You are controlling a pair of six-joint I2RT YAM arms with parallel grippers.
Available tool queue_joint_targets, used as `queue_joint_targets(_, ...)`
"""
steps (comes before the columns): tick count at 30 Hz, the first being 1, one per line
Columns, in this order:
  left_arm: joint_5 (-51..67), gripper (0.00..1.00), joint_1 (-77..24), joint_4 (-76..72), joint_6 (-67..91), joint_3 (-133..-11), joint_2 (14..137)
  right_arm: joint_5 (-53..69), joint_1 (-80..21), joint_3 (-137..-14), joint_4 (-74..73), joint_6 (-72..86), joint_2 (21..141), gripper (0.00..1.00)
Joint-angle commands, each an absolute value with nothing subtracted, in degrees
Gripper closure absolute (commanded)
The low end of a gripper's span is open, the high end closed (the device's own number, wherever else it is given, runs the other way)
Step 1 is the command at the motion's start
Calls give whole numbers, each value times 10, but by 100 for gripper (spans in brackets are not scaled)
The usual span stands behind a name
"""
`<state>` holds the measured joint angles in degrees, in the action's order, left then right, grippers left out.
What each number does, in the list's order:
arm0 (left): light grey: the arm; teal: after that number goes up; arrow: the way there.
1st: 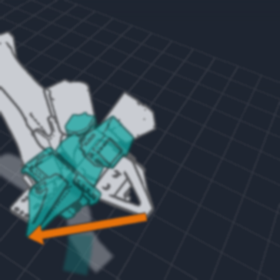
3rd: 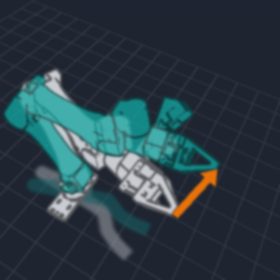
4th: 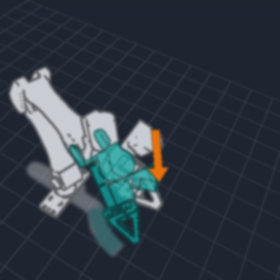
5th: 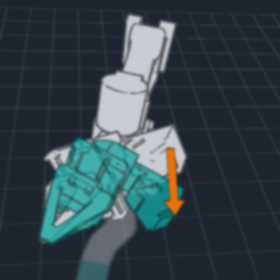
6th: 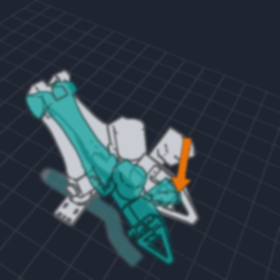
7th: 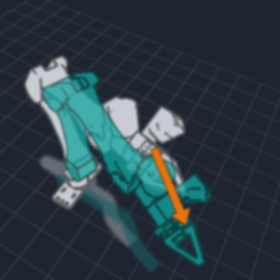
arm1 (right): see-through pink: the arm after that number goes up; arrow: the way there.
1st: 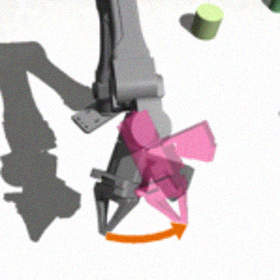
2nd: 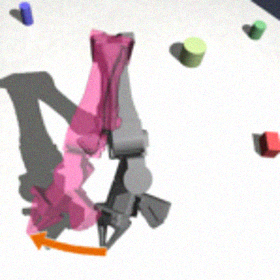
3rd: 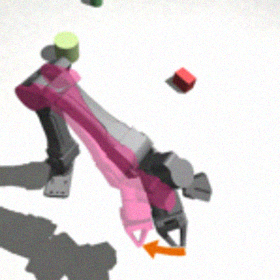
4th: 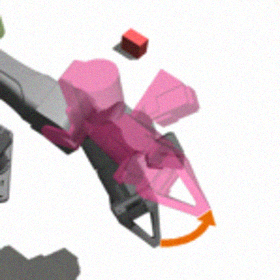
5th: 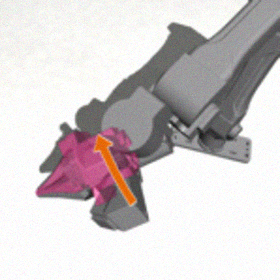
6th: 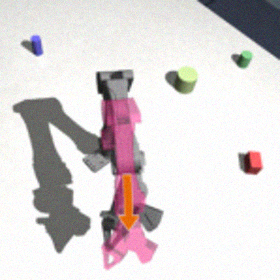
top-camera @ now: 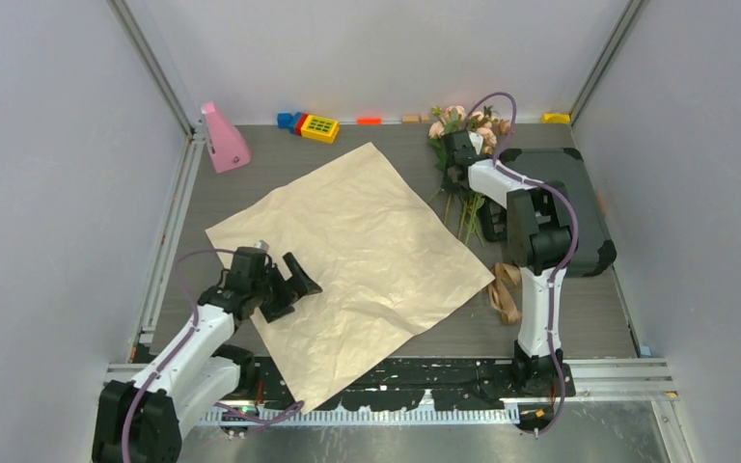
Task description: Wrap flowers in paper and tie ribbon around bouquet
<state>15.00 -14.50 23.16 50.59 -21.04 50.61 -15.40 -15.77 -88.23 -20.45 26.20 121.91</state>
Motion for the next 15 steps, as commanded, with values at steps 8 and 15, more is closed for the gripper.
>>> queue_joint_targets(8, 134, 0, -145, 253, 467, -265, 467, -265, -156, -986, -144, 45, 1139, 99)
queue_joint_targets(15, 119, 0, -145, 259, 444, -320, 471, -257, -156, -983, -13, -20, 1055, 99)
